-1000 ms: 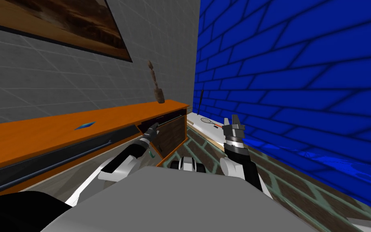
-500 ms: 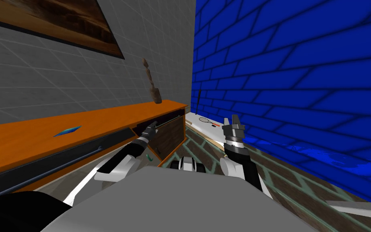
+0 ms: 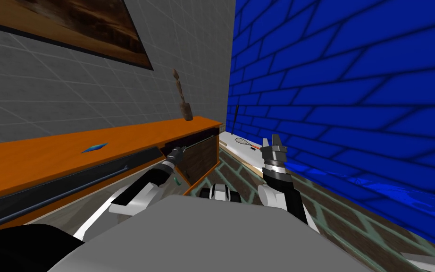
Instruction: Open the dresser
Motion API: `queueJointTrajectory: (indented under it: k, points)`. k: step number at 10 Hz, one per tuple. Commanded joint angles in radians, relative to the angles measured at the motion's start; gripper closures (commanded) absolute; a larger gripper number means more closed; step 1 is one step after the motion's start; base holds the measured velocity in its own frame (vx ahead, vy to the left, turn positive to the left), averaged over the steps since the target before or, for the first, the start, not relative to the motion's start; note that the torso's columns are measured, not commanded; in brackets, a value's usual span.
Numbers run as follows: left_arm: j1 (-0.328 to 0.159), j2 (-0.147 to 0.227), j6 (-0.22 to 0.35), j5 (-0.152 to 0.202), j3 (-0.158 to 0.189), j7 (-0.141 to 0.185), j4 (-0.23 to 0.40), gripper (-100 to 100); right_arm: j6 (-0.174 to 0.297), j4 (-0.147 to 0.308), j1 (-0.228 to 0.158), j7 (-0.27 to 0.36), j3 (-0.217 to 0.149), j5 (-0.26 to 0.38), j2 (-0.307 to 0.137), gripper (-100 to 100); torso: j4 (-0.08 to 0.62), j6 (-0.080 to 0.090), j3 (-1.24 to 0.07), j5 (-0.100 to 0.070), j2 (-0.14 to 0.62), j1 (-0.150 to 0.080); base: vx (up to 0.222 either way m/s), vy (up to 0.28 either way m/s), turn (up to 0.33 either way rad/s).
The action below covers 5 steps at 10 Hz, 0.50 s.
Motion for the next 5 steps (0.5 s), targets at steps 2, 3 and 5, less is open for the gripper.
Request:
queueJointTrajectory:
  k: [2, 3, 5]
  points:
    - [0.020, 0.005, 0.011, 0.000, -0.016, -0.003, -0.031, 100, 0.000, 0.000, 0.000, 0.000, 0.000, 0.000, 0.000, 0, 0.000, 0.002, -0.001, -0.001, -0.002, -0.003, -0.123, -0.184, 0.018]
    - [-0.007, 0.034, 0.048, 0.029, 0.027, 0.020, -0.029, -100, 0.000, 0.000, 0.000, 0.000, 0.000, 0.000, 0.000, 0, 0.000, 0.003, -0.004, -0.002, -0.006, -0.002, -0.063, -0.098, 0.009]
    - [-0.034, 0.066, 0.088, 0.060, 0.066, 0.044, -0.038, -100, 0.000, 0.000, 0.000, 0.000, 0.000, 0.000, 0.000, 0, -0.001, 0.000, -0.006, 0.002, -0.009, 0.011, -0.017, -0.012, -0.008]
